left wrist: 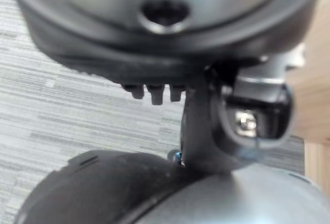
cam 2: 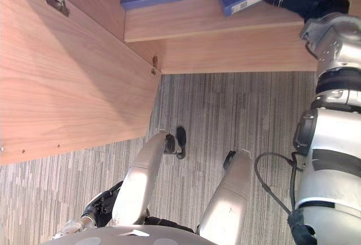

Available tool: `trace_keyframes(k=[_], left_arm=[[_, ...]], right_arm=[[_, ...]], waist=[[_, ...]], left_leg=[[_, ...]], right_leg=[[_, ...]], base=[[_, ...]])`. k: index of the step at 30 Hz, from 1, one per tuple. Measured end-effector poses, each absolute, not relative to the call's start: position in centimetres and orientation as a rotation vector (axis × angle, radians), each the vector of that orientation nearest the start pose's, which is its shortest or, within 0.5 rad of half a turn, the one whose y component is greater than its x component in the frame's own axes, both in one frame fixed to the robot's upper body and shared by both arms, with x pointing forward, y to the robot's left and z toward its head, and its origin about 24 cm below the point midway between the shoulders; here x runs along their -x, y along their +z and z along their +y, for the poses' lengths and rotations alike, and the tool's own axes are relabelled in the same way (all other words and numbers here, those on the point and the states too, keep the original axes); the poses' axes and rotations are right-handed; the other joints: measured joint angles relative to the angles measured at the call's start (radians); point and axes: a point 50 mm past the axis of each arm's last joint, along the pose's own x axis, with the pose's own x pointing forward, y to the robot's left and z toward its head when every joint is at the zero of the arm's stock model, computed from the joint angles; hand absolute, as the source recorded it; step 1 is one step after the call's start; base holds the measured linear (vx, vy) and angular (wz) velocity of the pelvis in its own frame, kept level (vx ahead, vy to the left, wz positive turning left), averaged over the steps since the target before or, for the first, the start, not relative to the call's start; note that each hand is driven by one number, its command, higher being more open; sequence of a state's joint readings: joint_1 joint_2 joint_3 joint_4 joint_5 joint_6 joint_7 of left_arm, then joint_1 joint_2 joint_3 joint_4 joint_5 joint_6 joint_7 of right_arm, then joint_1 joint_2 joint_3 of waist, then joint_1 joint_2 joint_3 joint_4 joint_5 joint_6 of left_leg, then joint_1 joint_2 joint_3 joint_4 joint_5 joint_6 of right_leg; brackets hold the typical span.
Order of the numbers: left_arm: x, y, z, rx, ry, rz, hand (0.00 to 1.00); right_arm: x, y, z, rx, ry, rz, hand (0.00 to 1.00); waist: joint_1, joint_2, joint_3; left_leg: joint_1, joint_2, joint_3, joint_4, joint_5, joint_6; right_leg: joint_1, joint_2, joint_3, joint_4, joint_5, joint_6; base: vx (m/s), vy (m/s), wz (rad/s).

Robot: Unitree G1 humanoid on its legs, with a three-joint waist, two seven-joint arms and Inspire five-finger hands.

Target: Walk over to the cabinet, pick up the folder, carry it to the office cabinet, place the folder inside the office cabinet, then close the office cabinet door

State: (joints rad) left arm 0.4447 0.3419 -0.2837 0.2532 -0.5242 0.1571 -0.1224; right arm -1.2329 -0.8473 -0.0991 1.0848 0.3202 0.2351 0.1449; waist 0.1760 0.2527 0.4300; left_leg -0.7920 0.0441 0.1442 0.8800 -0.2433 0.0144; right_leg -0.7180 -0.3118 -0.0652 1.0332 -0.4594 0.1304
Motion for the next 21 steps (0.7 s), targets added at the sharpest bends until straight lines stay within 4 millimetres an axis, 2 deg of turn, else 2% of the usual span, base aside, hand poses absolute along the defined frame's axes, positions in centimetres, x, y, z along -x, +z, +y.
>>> trace_keyframes(k=[1, 2, 4, 7, 12, 15, 18, 21], left_arm=[[-8.5, -10.3, 18.1, 0.245, -0.125, 0.900, 1.00], [-8.4, -10.3, 18.1, 0.241, -0.124, 0.901, 1.00], [-7.3, -10.6, 18.6, 0.250, -0.093, 0.917, 1.00], [-6.8, -10.8, 18.8, 0.258, -0.081, 0.916, 1.00], [-6.2, -11.0, 19.1, 0.264, -0.069, 0.923, 1.00], [-5.8, -11.1, 19.1, 0.286, -0.049, 0.913, 1.00], [-5.6, -11.2, 19.2, 0.288, -0.048, 0.909, 1.00], [-5.5, -11.3, 19.2, 0.290, -0.048, 0.911, 1.00]], right_arm=[[-36.7, 27.5, -35.7, 0.044, -0.352, -0.050, 1.00], [-36.6, 27.1, -35.8, 0.046, -0.354, -0.039, 1.00], [-37.3, 24.4, -35.0, 0.091, -0.325, 0.079, 1.00], [-37.5, 22.7, -34.7, 0.160, -0.303, 0.182, 1.00], [-37.7, 21.4, -34.2, 0.288, -0.277, 0.270, 1.00], [-37.9, 20.7, -33.7, 0.440, -0.231, 0.345, 1.00], [-38.3, 19.8, -32.5, 0.572, -0.165, 0.410, 1.00], [-38.8, 19.5, -31.5, 0.624, -0.124, 0.428, 1.00]], waist=[[0.005, -0.001, -0.004], [0.008, -0.004, -0.008], [0.010, -0.041, -0.056], [0.010, -0.051, -0.070], [0.011, -0.068, -0.091], [0.013, -0.076, -0.096], [0.012, -0.085, -0.104], [0.012, -0.085, -0.104]], left_leg=[[0.041, 0.000, 0.000, -0.061, 0.026, -0.003], [0.048, 0.000, 0.001, -0.073, 0.032, -0.003], [0.082, -0.005, 0.003, -0.161, 0.072, -0.011], [0.131, -0.005, 0.003, -0.230, 0.103, -0.013], [0.151, -0.005, 0.006, -0.325, 0.155, -0.012], [0.174, -0.006, 0.013, -0.374, 0.179, -0.010], [0.178, -0.007, 0.015, -0.415, 0.203, -0.010], [0.181, -0.007, 0.019, -0.439, 0.216, -0.010]], right_leg=[[0.042, 0.001, -0.022, -0.056, 0.026, -0.005], [0.047, 0.001, -0.027, -0.067, 0.031, -0.006], [0.069, 0.003, -0.043, -0.136, 0.063, -0.011], [0.115, 0.016, -0.057, -0.204, 0.095, -0.014], [0.130, 0.031, -0.068, -0.291, 0.146, -0.015], [0.146, 0.036, -0.069, -0.335, 0.171, -0.014], [0.144, 0.042, -0.073, -0.366, 0.190, -0.014], [0.143, 0.047, -0.072, -0.387, 0.204, -0.015]], base=[[0.05, 0.006, -0.02], [0.00, 0.000, 0.00], [0.02, -0.001, 0.00], [0.04, -0.014, -0.05], [0.00, -0.006, -0.03], [0.00, -0.010, -0.06], [0.00, 0.000, 0.00], [0.00, -0.009, -0.03]])
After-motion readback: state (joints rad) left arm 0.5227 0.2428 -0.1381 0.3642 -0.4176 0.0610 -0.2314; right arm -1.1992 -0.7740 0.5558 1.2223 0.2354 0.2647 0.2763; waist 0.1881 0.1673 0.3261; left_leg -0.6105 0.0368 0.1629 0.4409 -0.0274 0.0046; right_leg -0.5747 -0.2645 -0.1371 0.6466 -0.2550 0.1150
